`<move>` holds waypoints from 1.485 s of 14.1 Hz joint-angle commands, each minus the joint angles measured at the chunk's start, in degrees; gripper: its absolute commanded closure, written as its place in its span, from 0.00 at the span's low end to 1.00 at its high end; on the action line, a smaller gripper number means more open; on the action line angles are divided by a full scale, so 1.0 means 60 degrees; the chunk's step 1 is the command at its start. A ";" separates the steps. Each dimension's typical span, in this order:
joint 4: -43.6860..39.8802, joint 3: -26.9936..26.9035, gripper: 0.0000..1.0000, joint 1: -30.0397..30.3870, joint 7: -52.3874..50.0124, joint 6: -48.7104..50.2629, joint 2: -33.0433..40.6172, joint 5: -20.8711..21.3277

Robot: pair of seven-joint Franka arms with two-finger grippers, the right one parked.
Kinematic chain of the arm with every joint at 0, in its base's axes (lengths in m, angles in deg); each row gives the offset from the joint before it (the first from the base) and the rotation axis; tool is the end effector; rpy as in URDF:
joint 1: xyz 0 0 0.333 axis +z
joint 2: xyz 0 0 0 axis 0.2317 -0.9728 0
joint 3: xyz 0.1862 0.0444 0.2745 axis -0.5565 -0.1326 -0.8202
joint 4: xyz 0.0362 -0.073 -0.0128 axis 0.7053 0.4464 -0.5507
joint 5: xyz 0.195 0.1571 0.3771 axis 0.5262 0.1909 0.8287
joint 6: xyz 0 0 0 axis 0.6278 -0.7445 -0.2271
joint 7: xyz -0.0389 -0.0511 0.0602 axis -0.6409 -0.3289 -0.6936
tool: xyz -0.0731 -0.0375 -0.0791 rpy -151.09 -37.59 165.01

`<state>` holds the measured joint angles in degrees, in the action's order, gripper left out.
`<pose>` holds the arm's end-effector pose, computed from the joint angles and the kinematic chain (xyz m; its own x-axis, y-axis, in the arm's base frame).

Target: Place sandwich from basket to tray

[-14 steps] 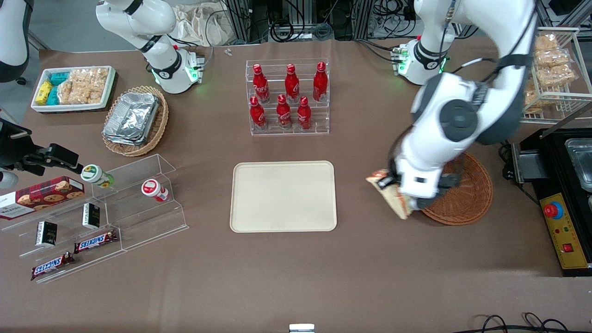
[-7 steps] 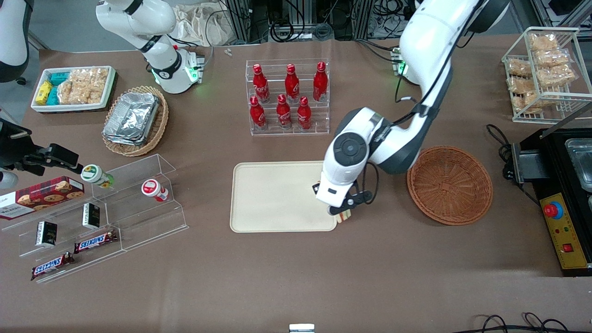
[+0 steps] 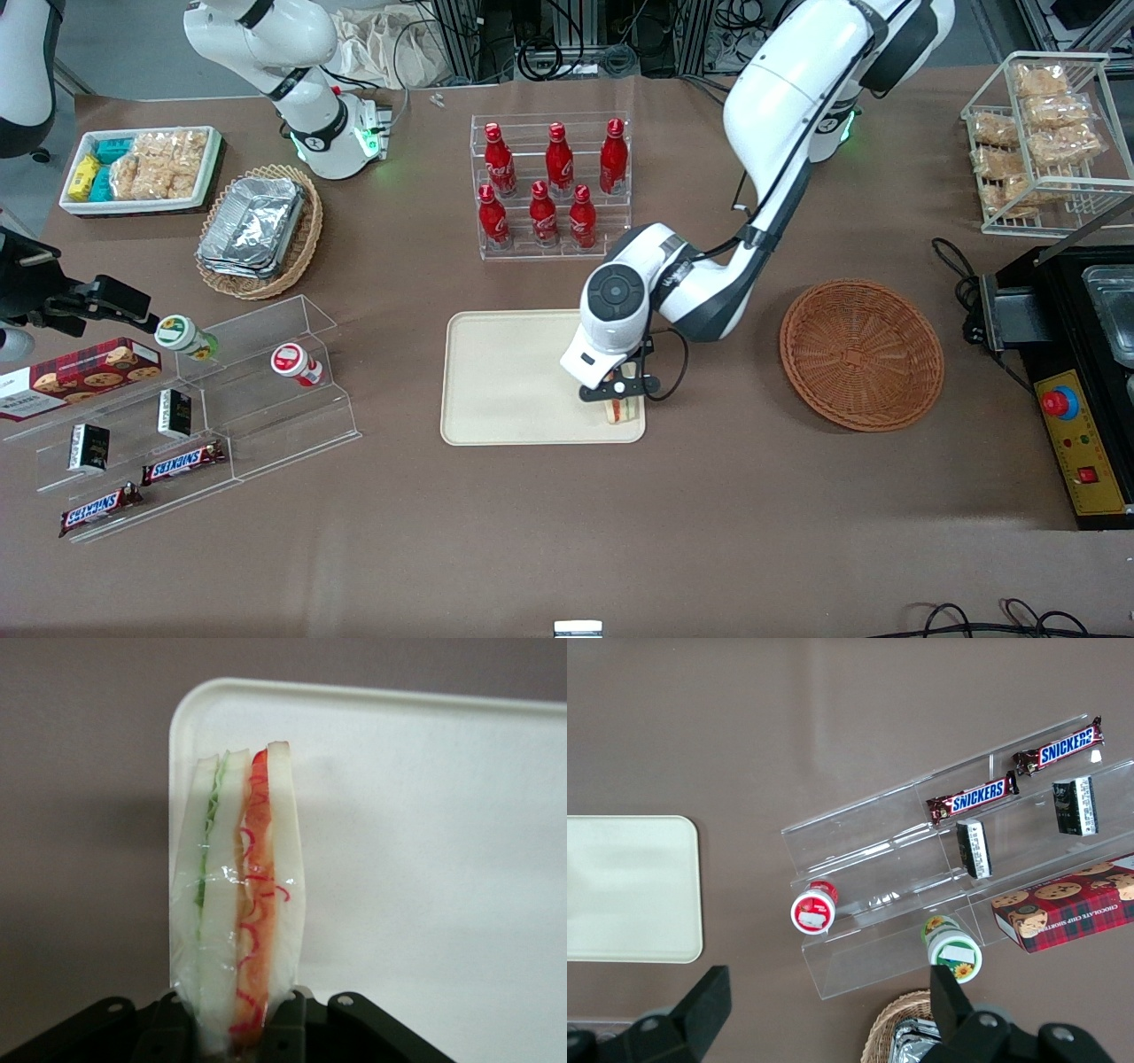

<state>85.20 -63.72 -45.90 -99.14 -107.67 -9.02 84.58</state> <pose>0.5927 -0.5102 0.2131 0.9963 0.0672 -0.0528 0.0648 -0.9969 -0.0451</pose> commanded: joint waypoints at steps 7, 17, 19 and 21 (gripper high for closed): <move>-0.0237 -0.0135 0.00 -0.0193 0.0401 0.0143 -0.0298 0.0668; -0.0223 -0.0164 0.00 0.1182 -0.0639 0.1181 0.2073 0.0522; -0.0193 -0.0150 0.00 0.1724 -0.0639 0.1620 0.2527 0.0522; 0.0040 -0.0164 0.00 0.2222 -0.0610 0.2205 0.3024 0.0522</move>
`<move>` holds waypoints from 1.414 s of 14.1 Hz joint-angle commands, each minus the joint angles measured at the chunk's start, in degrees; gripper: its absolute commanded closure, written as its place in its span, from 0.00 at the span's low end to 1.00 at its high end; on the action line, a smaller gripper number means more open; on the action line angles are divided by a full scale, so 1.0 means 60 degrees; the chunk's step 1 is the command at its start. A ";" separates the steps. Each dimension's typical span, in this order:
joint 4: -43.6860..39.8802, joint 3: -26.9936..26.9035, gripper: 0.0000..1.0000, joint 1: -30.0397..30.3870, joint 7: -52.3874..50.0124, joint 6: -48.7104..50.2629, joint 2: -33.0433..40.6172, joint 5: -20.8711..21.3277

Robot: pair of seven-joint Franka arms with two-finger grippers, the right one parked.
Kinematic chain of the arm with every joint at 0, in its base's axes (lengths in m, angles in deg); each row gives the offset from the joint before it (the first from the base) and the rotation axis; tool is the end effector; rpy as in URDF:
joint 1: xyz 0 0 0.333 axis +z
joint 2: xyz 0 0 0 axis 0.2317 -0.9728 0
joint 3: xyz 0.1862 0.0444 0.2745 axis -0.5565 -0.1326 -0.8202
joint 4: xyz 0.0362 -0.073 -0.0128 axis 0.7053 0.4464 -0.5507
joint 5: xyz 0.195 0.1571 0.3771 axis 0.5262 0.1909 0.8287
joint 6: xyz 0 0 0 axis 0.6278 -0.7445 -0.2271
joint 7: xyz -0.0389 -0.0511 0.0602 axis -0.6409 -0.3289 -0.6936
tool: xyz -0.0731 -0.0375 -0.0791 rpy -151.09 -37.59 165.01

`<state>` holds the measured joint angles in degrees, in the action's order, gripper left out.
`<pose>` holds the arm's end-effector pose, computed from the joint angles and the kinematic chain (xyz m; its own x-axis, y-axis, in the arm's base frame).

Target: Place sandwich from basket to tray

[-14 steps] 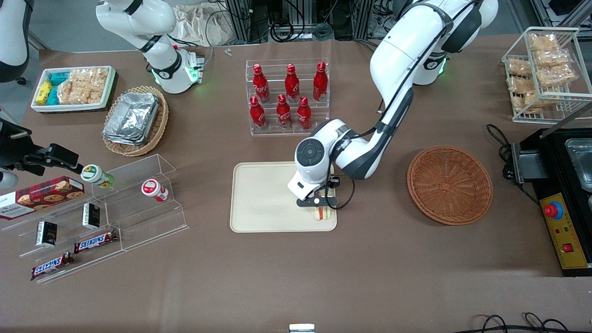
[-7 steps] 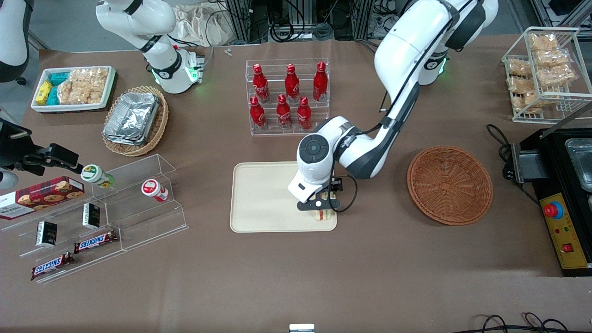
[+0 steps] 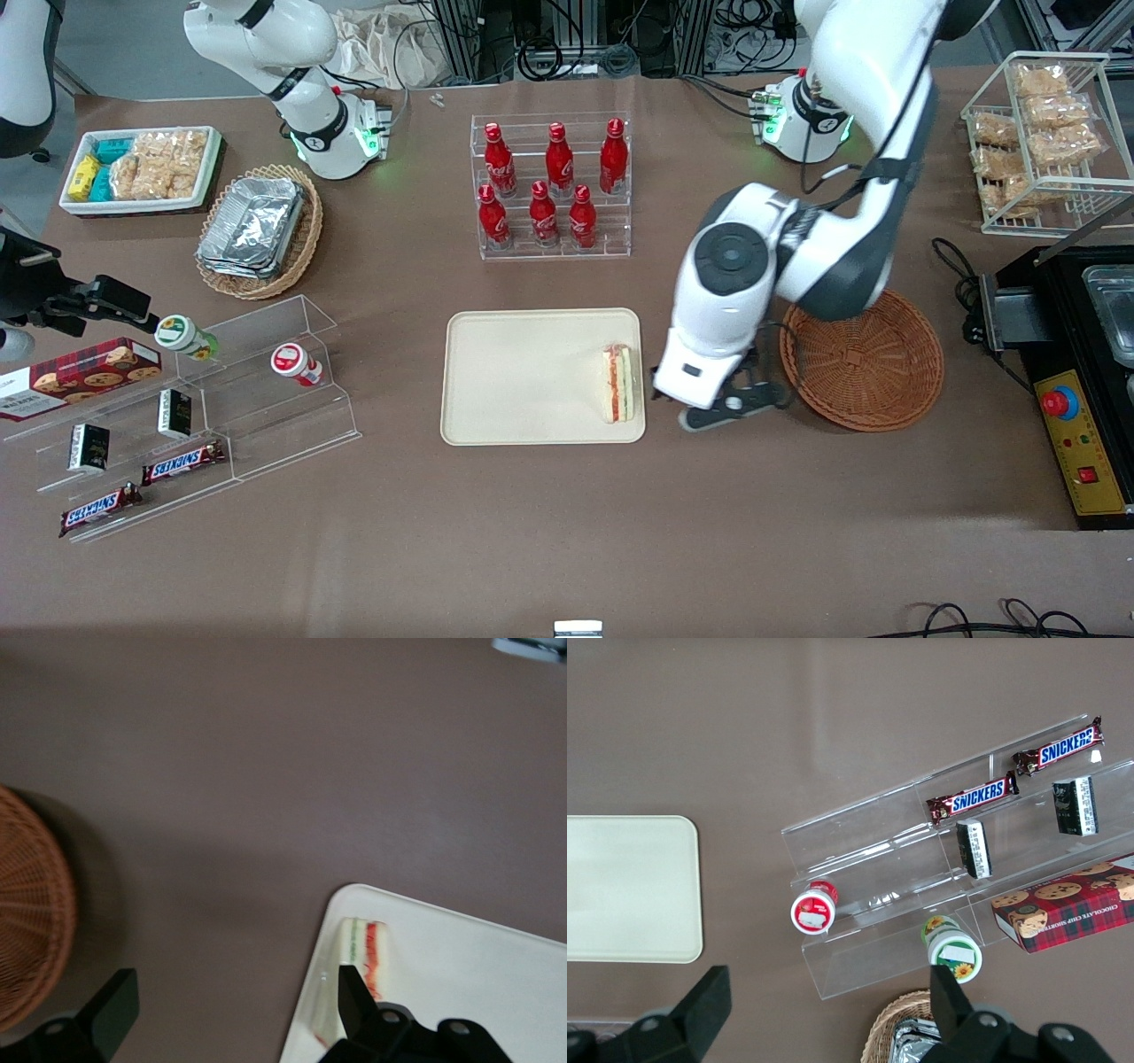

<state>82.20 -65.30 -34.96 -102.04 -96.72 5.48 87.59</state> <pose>0.6874 -0.3624 0.4192 0.9427 0.3157 0.1078 0.3215 -0.9461 -0.0404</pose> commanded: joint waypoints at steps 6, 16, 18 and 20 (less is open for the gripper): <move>0.2179 0.0101 0.00 0.2157 0.2563 0.0413 0.2628 -0.0958; 0.5011 -0.2172 0.00 0.2714 0.9288 0.0147 0.5226 -0.2075; 0.4194 -0.2158 0.00 0.2715 0.9425 0.0878 0.4745 -0.1973; 0.3213 -0.2114 0.00 0.2700 0.9483 0.1684 0.4115 -0.1899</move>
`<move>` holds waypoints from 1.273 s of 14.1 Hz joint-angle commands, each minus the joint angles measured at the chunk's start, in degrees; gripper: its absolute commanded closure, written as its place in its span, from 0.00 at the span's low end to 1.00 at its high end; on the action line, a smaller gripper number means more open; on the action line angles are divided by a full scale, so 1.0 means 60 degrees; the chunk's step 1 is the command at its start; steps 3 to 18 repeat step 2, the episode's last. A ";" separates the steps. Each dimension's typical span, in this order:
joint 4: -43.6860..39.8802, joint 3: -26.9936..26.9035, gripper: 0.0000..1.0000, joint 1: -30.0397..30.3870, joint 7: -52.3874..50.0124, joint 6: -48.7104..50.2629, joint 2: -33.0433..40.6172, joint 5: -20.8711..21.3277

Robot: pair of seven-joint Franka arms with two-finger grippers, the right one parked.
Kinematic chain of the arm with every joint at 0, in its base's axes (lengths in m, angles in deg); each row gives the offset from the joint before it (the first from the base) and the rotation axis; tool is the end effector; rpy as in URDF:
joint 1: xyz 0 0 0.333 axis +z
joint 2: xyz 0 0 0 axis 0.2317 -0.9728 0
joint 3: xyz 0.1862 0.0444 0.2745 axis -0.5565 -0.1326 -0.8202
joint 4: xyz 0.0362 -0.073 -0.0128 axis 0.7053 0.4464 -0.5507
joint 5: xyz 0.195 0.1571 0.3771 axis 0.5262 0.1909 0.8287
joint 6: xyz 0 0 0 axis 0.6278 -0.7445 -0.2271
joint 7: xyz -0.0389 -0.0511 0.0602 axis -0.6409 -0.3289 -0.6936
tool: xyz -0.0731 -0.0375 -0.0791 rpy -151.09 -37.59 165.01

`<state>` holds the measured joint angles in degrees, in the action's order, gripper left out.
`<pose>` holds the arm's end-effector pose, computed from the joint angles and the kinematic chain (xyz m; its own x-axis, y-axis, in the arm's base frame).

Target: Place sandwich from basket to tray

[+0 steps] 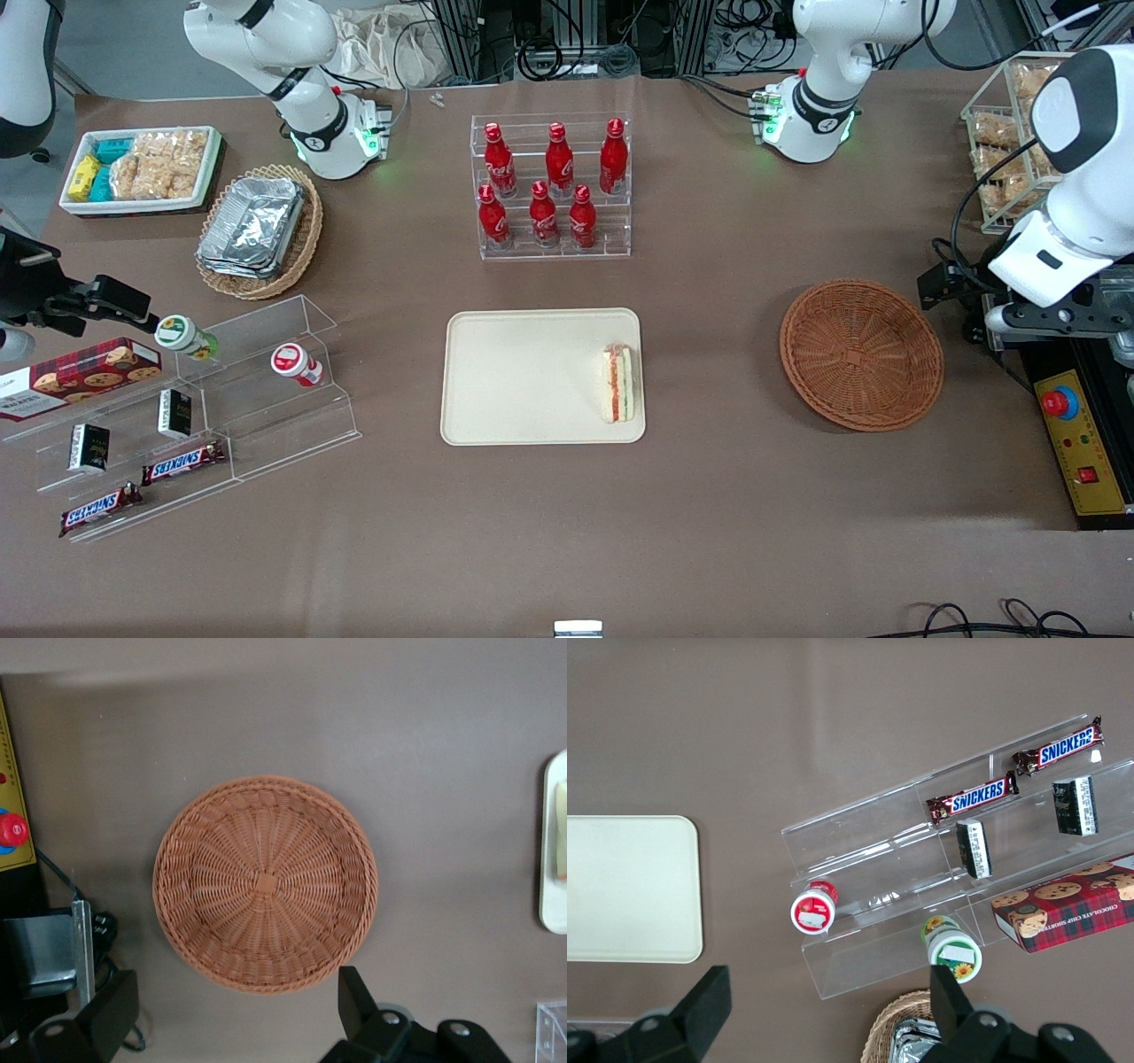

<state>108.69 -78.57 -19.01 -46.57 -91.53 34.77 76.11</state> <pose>0.6211 -0.0149 0.5169 0.9958 -0.0906 -0.0101 -0.0905 -0.9959 0.0051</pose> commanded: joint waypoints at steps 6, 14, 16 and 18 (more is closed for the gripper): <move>-0.1515 0.0070 0.00 0.0057 0.0355 0.1159 -0.0976 -0.0029; -0.1515 0.0070 0.00 0.0057 0.0355 0.1159 -0.0976 -0.0029; -0.1515 0.0070 0.00 0.0057 0.0355 0.1159 -0.0976 -0.0029; -0.1515 0.0070 0.00 0.0057 0.0355 0.1159 -0.0976 -0.0029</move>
